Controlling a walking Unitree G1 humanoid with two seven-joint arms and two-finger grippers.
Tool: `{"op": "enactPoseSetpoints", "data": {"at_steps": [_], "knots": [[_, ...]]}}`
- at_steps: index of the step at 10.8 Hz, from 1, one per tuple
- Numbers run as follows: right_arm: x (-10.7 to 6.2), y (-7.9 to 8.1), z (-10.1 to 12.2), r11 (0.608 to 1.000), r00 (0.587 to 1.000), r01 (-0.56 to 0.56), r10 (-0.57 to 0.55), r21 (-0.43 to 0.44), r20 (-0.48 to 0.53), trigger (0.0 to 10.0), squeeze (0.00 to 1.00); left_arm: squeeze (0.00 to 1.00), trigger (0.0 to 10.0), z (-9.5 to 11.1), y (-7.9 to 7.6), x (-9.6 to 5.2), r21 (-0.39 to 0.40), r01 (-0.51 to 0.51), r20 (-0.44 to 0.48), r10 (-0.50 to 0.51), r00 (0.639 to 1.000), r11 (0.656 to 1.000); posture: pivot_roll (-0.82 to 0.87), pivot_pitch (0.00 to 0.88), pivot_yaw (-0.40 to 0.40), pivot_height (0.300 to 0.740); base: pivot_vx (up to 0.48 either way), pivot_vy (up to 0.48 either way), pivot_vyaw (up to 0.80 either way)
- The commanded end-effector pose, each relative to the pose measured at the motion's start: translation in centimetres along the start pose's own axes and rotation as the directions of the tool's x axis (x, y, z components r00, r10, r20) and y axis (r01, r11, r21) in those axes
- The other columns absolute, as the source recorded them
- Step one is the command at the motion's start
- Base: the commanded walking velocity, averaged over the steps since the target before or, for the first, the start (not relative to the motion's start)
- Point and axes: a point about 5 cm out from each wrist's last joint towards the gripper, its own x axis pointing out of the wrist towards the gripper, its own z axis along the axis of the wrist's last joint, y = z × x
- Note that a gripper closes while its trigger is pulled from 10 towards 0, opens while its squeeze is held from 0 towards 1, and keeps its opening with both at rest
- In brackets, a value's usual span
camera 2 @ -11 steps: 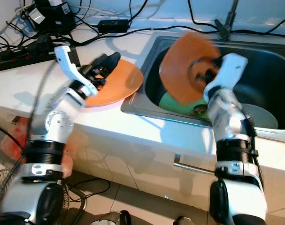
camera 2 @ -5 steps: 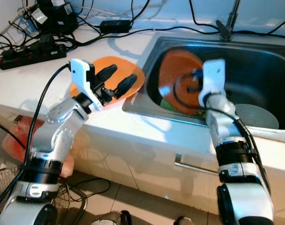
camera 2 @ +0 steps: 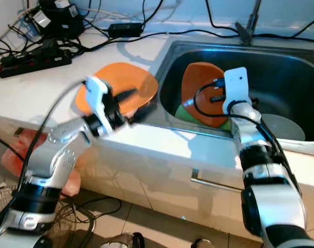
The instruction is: Kitchen organization
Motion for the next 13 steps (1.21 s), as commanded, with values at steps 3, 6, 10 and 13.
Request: {"op": "enactPoseSetpoints", "data": {"at_steps": [3,6,10,13], "knots": [[0.5,0.4,0.8,0.997,0.999,-0.047,0.048,-0.061,0.017,9.4,0.00,0.00,10.0,0.0,-0.6,-0.6,0.017,0.066,-0.052,-0.065,0.997,0.998,0.11,0.112,0.118,0.740,0.000,0.000,0.00],[0.6,0.9,0.2,0.990,0.995,-0.099,0.097,-0.099,-0.016,10.0,0.00,0.00,10.0,-0.1,-0.8,-0.7,0.018,0.087,-0.075,-0.086,0.994,0.996,0.12,0.114,0.122,0.740,0.000,0.000,0.00],[0.7,0.8,0.2,0.987,0.993,-0.118,0.117,-0.106,-0.023,10.0,1.00,0.00,10.0,-0.1,-0.7,-0.8,0.025,0.091,-0.089,-0.088,0.992,0.996,0.12,0.106,0.121,0.740,0.000,0.000,0.00],[0.8,0.6,0.4,0.988,0.994,-0.106,0.105,-0.113,-0.015,10.0,1.00,0.00,10.0,0.0,-0.6,-0.7,0.039,0.082,-0.087,-0.079,0.993,0.996,0.12,0.100,0.115,0.740,0.000,0.000,0.00]]}}
